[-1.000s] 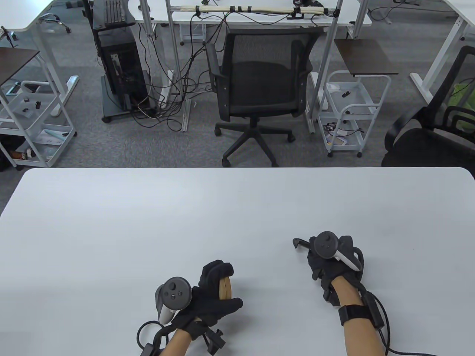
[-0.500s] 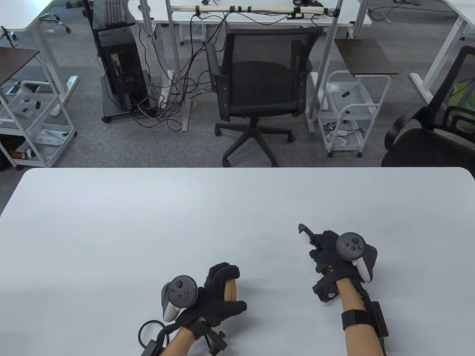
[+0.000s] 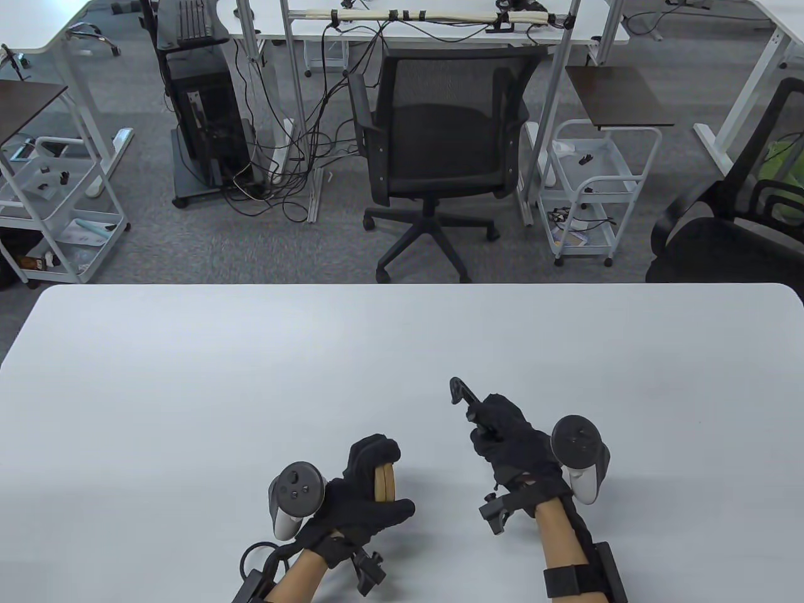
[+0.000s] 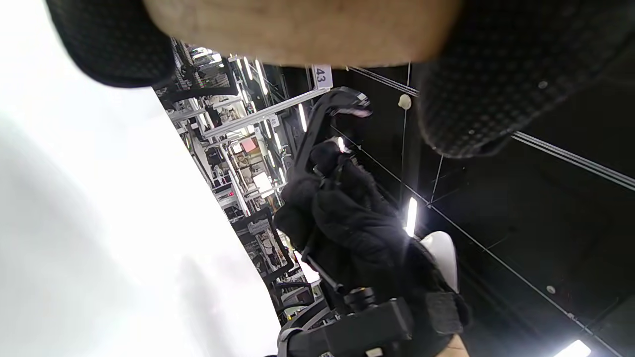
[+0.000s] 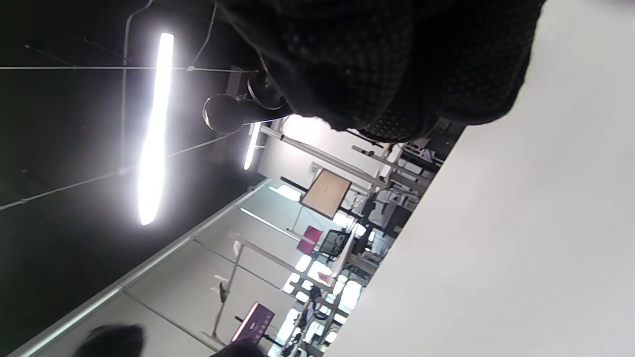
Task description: Screw the clamp shut
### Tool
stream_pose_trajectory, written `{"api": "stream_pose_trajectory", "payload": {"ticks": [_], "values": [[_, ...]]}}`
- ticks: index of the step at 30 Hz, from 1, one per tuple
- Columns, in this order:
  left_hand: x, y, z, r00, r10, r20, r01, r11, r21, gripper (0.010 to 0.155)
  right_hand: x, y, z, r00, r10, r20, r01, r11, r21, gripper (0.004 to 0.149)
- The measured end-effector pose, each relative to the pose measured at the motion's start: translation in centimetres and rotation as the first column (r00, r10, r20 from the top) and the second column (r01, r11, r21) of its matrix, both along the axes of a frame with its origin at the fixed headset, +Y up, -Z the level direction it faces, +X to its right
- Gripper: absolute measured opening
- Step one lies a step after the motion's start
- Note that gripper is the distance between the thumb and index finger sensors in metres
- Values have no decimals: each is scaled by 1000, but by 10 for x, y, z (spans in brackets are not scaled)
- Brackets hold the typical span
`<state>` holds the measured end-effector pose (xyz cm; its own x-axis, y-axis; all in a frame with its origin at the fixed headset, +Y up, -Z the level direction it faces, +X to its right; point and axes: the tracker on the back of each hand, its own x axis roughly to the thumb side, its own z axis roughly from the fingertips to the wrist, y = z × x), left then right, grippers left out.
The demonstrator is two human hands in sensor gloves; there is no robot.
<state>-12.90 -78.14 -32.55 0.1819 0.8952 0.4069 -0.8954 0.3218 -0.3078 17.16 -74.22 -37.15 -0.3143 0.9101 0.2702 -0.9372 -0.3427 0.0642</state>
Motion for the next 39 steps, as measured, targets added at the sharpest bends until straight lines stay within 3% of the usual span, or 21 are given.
{"api": "stream_pose_trajectory", "payload": {"ticks": [5,8,10,16,20,25,28,34,35,37,39], "values": [[-3,-6,1,999,3,36,-1,999,-35,94,-20,-8,23,980,-109,-169,115,993,25,67],[0,-7,1,999,-9,50,10,999,-35,94,-24,-5,31,994,64,-93,-49,987,152,67],[3,-7,3,998,-13,65,15,999,-32,94,-27,-1,34,978,207,-24,-195,950,243,67],[15,-2,9,991,-62,119,60,998,13,92,-40,9,42,919,388,72,-388,855,343,68],[18,-1,10,989,-62,133,60,998,16,94,-52,8,46,891,452,39,-430,816,387,68],[18,-6,9,987,-74,146,75,997,1,96,-61,8,51,896,444,-3,-407,824,395,68],[13,-6,6,993,-26,118,29,999,-21,95,-70,8,57,852,524,-11,-462,761,456,68],[2,-10,6,994,5,108,-1,999,-38,96,-83,9,64,811,584,-31,-489,706,513,68],[2,-11,6,994,5,112,-1,999,-42,99,-85,10,65,803,595,-20,-497,688,529,68],[2,-13,6,996,10,93,-6,999,-41,103,-89,13,70,752,658,40,-550,592,589,68],[0,-13,3,995,45,91,-40,997,-64,104,-89,13,72,756,652,50,-545,586,599,67]]}}
